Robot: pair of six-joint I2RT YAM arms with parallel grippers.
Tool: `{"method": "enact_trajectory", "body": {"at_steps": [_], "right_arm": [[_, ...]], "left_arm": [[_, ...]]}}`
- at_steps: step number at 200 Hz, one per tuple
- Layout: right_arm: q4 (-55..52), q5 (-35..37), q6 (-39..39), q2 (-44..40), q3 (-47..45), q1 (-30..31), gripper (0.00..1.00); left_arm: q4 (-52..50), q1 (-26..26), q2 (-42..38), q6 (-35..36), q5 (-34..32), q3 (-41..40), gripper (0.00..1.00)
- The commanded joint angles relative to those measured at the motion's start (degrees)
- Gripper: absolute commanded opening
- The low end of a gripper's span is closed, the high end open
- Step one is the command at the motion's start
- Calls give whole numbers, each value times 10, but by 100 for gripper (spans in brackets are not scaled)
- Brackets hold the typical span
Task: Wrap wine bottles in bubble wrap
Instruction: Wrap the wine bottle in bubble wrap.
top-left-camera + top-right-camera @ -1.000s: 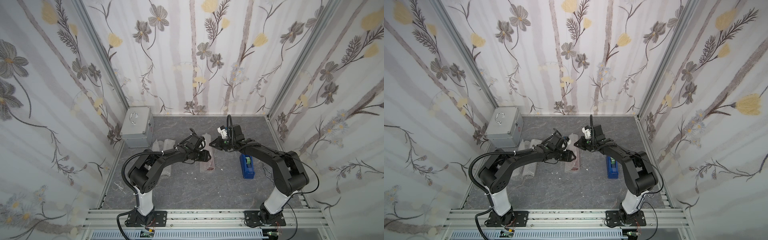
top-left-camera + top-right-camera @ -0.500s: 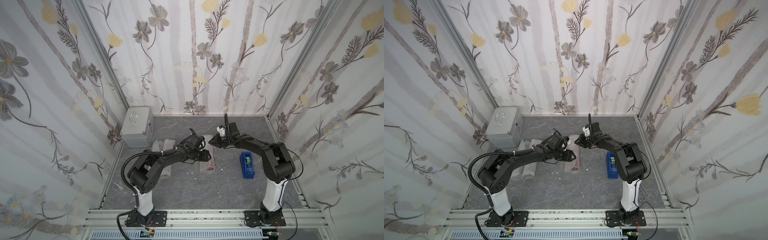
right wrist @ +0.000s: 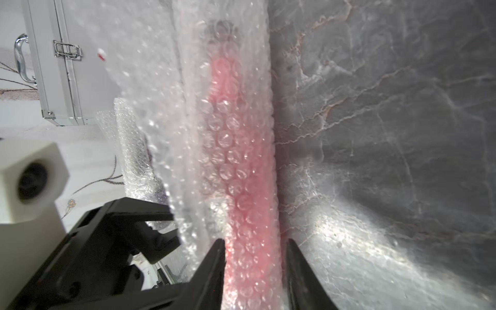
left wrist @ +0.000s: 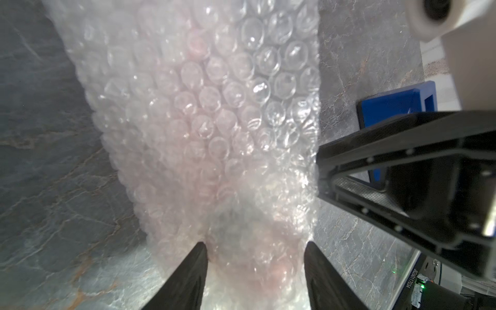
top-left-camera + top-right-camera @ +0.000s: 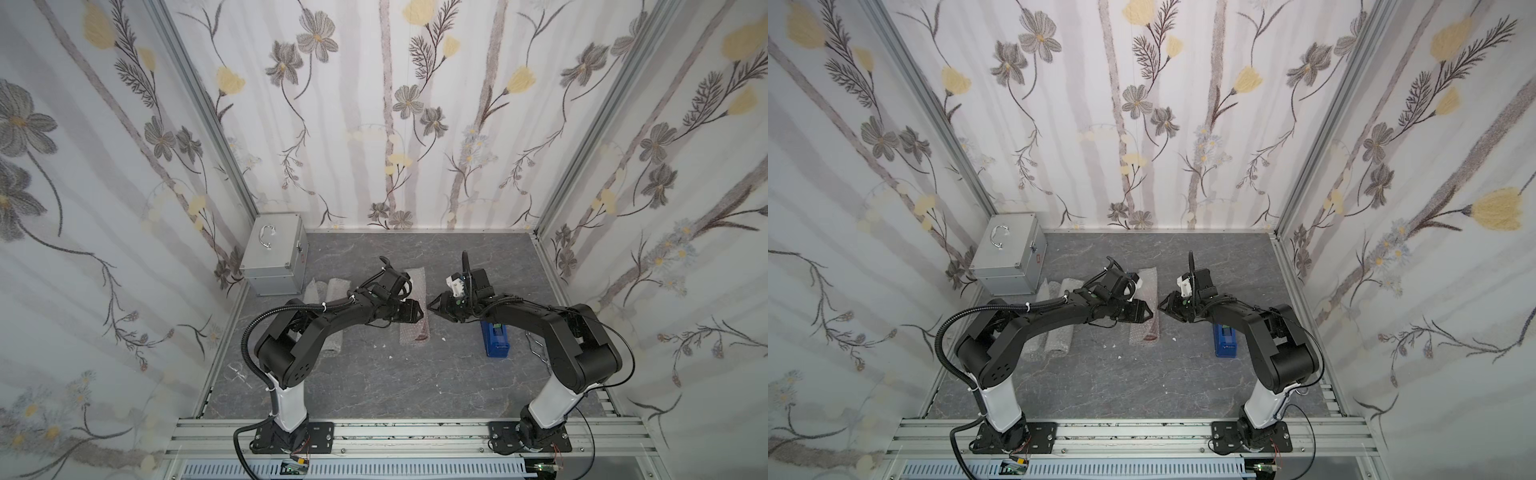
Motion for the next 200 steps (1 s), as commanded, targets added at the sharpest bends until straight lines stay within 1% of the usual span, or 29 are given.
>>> {"method": "enact_trajectory", "body": {"at_steps": [1, 79, 126, 148, 177, 200], "right_arm": [[71, -26, 8, 12, -4, 6, 40], [79, -28, 7, 56, 19, 36, 43], [83, -26, 8, 74, 26, 53, 39], [86, -32, 9, 80, 34, 61, 38], [87, -37, 8, 85, 40, 69, 37], [90, -37, 9, 86, 37, 71, 38]], "left_arm": [[-6, 0, -7, -4, -3, 9, 60], [-8, 1, -15, -7, 5, 6, 60], [-8, 11, -26, -8, 11, 4, 59], [-4, 14, -23, -8, 10, 1, 57], [-1, 15, -15, -14, 12, 3, 51], [-10, 17, -25, -14, 18, 8, 46]]}}
